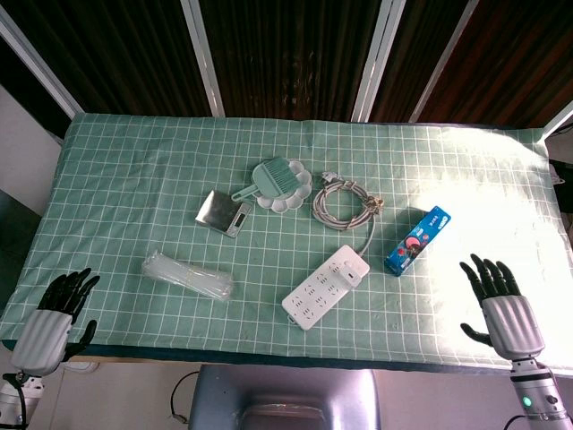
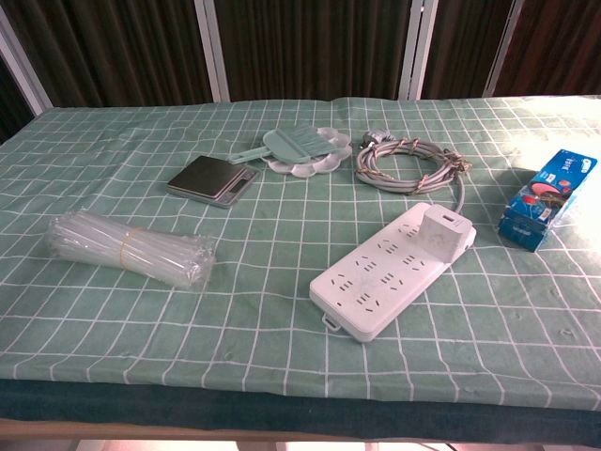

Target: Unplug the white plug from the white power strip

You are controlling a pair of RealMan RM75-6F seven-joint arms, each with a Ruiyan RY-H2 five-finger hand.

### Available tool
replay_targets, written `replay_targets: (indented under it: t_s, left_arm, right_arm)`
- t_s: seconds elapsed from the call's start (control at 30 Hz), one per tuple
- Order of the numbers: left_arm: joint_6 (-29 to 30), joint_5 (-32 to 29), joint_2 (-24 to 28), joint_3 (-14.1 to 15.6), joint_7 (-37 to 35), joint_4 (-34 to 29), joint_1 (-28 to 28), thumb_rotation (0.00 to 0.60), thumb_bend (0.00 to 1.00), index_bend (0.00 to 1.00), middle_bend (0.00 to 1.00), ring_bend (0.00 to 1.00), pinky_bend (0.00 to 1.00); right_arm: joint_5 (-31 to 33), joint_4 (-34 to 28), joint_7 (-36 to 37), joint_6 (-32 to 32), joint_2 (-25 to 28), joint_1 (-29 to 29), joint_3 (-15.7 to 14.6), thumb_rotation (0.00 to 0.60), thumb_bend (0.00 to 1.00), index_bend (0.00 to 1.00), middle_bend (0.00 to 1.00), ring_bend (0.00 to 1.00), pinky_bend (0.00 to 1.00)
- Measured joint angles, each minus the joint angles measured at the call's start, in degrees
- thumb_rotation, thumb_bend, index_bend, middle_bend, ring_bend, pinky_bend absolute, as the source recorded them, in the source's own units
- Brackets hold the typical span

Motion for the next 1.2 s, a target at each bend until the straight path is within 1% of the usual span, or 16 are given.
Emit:
replay_targets:
  t_s: [0.07, 0.17, 0.3, 0.43, 0.5, 0.67, 0.77, 0.8, 0.9, 1.0, 1.07, 1.2]
  left_arm:
    - [-0.4, 0.4, 0.0, 0.4, 0.1, -0.2, -0.2, 0.6, 0.47, 0.0, 0.0, 0.0, 0.09]
    - [-1.2, 2.7, -0.2, 1.4, -0.7, -0.1, -1.0, 0.6, 0.48, 0.0, 0.0, 0.0, 0.09]
    - [-3.4, 8.4, -1.9, 3.1, -2.4, 0.8, -3.5, 0.6, 0.49, 0.0, 0.0, 0.0, 0.09]
    - [-8.4, 12.2, -5.3, 3.7, -1.8, 1.0, -7.6, 0.6, 0.55, 0.0, 0.0, 0.0, 0.09]
    - [-11.1, 13.1, -7.1, 3.7, -0.9, 0.9, -9.6, 0.6, 0.58, 0.0, 0.0, 0.0, 0.09]
    - [-16.8, 14.0, -11.2, 3.2, 0.9, 0.3, -13.8, 0.6, 0.7, 0.0, 0.0, 0.0, 0.09]
    - [-22.4, 13.1, -15.4, 1.5, 2.0, -0.2, -17.3, 0.6, 0.75, 0.0, 0.0, 0.0, 0.09]
    - [-24.8, 12.3, -17.6, 0.5, 3.0, -0.3, -18.8, 0.6, 0.76, 0.0, 0.0, 0.0, 0.08]
    - [-29.3, 9.6, -23.2, -2.5, 6.5, -0.3, -22.5, 0.6, 0.78, 0.0, 0.0, 0.0, 0.08]
    - [-32.3, 6.2, -27.5, -4.6, 9.3, 0.2, -25.0, 0.6, 0.8, 0.0, 0.0, 0.0, 0.08]
    - [-33.9, 4.2, -29.6, -5.6, 10.2, 0.9, -26.3, 0.6, 0.81, 0.0, 0.0, 0.0, 0.08]
    - [-36.2, 0.5, -33.8, -7.6, 12.8, 3.6, -28.7, 0.6, 0.81, 0.0, 0.0, 0.0, 0.07]
  right_arm:
    - [0.0, -0.1, -0.1, -0.3, -0.1, 0.1, 0.0, 0.6, 0.14, 0.0, 0.0, 0.0, 0.0]
    - [-0.2, -0.1, -0.2, -0.8, -0.2, 0.5, -0.1, 0.6, 0.14, 0.0, 0.0, 0.0, 0.0]
    - [-1.2, 0.3, 0.4, -2.1, -0.6, 1.6, -0.3, 0.6, 0.14, 0.0, 0.0, 0.0, 0.0]
    - [-2.4, 0.9, 0.7, -4.8, -1.3, 3.7, -0.4, 0.6, 0.14, 0.0, 0.0, 0.0, 0.0]
    - [-3.0, 1.0, 0.8, -6.5, -1.7, 5.2, -0.3, 0.6, 0.14, 0.0, 0.0, 0.0, 0.0]
    - [-4.3, 0.8, 0.1, -9.3, -2.6, 8.0, 0.0, 0.6, 0.14, 0.0, 0.0, 0.0, 0.0]
    - [-4.7, 0.6, -1.2, -13.0, -3.7, 11.0, 0.9, 0.6, 0.14, 0.0, 0.0, 0.0, 0.0]
    - [-4.4, 0.6, -1.8, -14.5, -4.2, 11.9, 1.3, 0.6, 0.14, 0.0, 0.0, 0.0, 0.0]
    - [-2.7, 0.6, -3.9, -19.2, -6.1, 15.4, 2.5, 0.6, 0.14, 0.0, 0.0, 0.0, 0.0]
    - [-0.8, 1.5, -5.0, -22.2, -8.5, 18.2, 3.6, 0.6, 0.14, 0.0, 0.0, 0.0, 0.0]
    - [0.3, 2.4, -5.4, -24.0, -10.0, 19.8, 4.1, 0.6, 0.14, 0.0, 0.0, 0.0, 0.0]
    - [1.6, 4.0, -6.1, -26.2, -11.9, 22.1, 4.8, 0.6, 0.14, 0.0, 0.0, 0.0, 0.0]
